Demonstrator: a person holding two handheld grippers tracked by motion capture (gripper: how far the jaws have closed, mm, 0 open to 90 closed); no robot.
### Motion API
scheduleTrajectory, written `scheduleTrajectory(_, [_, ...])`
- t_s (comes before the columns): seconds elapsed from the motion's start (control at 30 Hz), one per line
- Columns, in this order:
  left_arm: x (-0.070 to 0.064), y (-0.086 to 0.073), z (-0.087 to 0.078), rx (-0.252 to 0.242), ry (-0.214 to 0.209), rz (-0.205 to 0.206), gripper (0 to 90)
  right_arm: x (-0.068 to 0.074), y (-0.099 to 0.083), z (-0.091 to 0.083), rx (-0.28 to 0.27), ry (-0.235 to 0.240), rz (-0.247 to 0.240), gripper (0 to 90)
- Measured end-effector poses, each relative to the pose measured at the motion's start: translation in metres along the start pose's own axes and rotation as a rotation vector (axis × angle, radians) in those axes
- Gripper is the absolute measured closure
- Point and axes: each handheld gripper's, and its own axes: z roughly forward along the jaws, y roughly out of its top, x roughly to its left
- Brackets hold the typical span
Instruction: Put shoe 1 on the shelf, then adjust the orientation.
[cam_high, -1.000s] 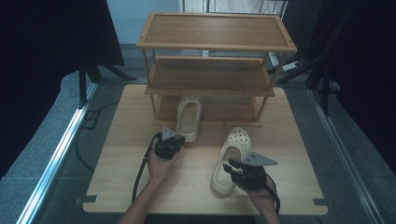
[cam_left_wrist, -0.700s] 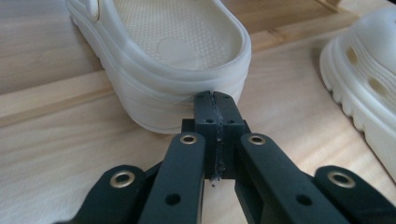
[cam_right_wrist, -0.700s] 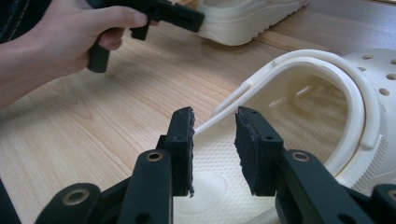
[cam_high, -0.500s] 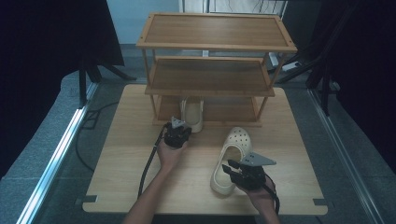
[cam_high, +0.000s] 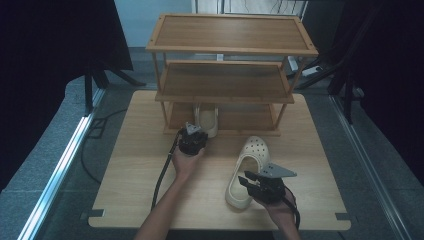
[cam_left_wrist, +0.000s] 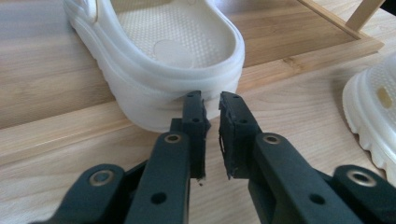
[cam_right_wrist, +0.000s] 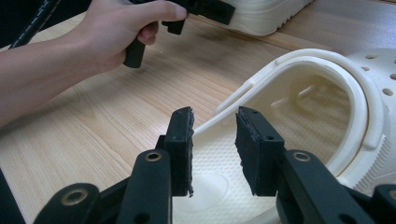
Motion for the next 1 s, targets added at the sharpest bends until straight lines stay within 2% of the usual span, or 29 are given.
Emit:
scheduleTrajectory(0.03, [0.001, -0.002, -0.008, -0.007, -0.007, 0.020, 77.2, 0.000, 0.000, 0.000, -0.001, 0.004, -0.001, 66.4])
scheduleTrajectory(0.07, [0.001, -0.002, -0.008, -0.007, -0.007, 0.020, 75.6, 0.000, 0.000, 0.000, -0.001, 0.004, -0.001, 66.4])
scheduleTrajectory(0.13, [0.000, -0.006, -0.021, -0.008, -0.029, 0.028, 72.8, -0.001, 0.000, 0.000, -0.001, 0.007, -0.001, 66.3])
scheduleTrajectory(0.2, [0.002, -0.010, -0.035, -0.015, -0.055, 0.026, 68.0, 0.001, 0.000, 0.001, 0.000, 0.011, 0.000, 66.4])
scheduleTrajectory(0.23, [0.004, -0.013, -0.050, -0.005, -0.078, 0.017, 61.1, 0.003, 0.000, 0.002, 0.001, 0.015, -0.007, 67.0])
scheduleTrajectory(0.27, [0.004, -0.013, -0.050, -0.005, -0.078, 0.017, 58.2, 0.003, 0.000, 0.002, 0.001, 0.015, -0.007, 67.0])
scheduleTrajectory(0.3, [0.005, -0.017, -0.064, -0.012, -0.096, 0.002, 55.9, 0.006, 0.001, 0.003, -0.004, 0.022, -0.015, 68.7])
scheduleTrajectory(0.33, [0.005, -0.017, -0.064, -0.012, -0.096, 0.002, 53.4, 0.006, 0.001, 0.003, -0.004, 0.022, -0.015, 68.7])
scheduleTrajectory(0.37, [0.006, -0.021, -0.079, -0.009, -0.108, 0.014, 53.4, 0.007, 0.002, 0.003, -0.005, 0.024, -0.020, 70.7])
scheduleTrajectory(0.43, [0.007, -0.028, -0.096, -0.023, -0.120, 0.018, 46.0, 0.013, 0.004, 0.003, -0.020, 0.043, -0.033, 78.2])
scheduleTrajectory(0.47, [0.007, -0.028, -0.096, -0.023, -0.120, 0.018, 44.6, 0.013, 0.004, 0.003, -0.020, 0.043, -0.033, 78.2])
scheduleTrajectory(0.57, [0.013, -0.041, -0.119, -0.028, -0.143, 0.007, 43.5, 0.021, 0.005, 0.009, -0.004, 0.061, -0.046, 85.2])
scheduleTrajectory(0.67, [0.015, -0.046, -0.126, -0.020, -0.145, 0.003, 41.7, 0.025, 0.005, 0.014, 0.011, 0.074, -0.051, 87.6])
scheduleTrajectory(0.73, [0.017, -0.046, -0.129, 0.000, -0.135, 0.023, 40.4, 0.029, 0.006, 0.020, 0.029, 0.076, -0.067, 89.3])
scheduleTrajectory(0.77, [0.019, -0.047, -0.132, -0.016, -0.139, -0.003, 40.3, 0.035, 0.007, 0.027, 0.045, 0.081, -0.079, 89.7])
scheduleTrajectory(0.8, [0.019, -0.047, -0.132, -0.016, -0.139, -0.003, 40.1, 0.035, 0.007, 0.027, 0.045, 0.081, -0.079, 89.7])
scheduleTrajectory(0.83, [0.019, -0.048, -0.132, -0.017, -0.150, -0.013, 40.1, 0.037, 0.008, 0.030, 0.054, 0.077, -0.083, 89.7])
scheduleTrajectory(0.9, [0.018, -0.050, -0.133, -0.008, -0.154, -0.006, 39.6, 0.044, 0.008, 0.040, 0.083, 0.062, -0.103, 89.8])
scheduleTrajectory(1.0, [0.018, -0.052, -0.132, 0.002, -0.164, -0.002, 39.1, 0.046, 0.008, 0.045, 0.103, 0.051, -0.110, 89.7])
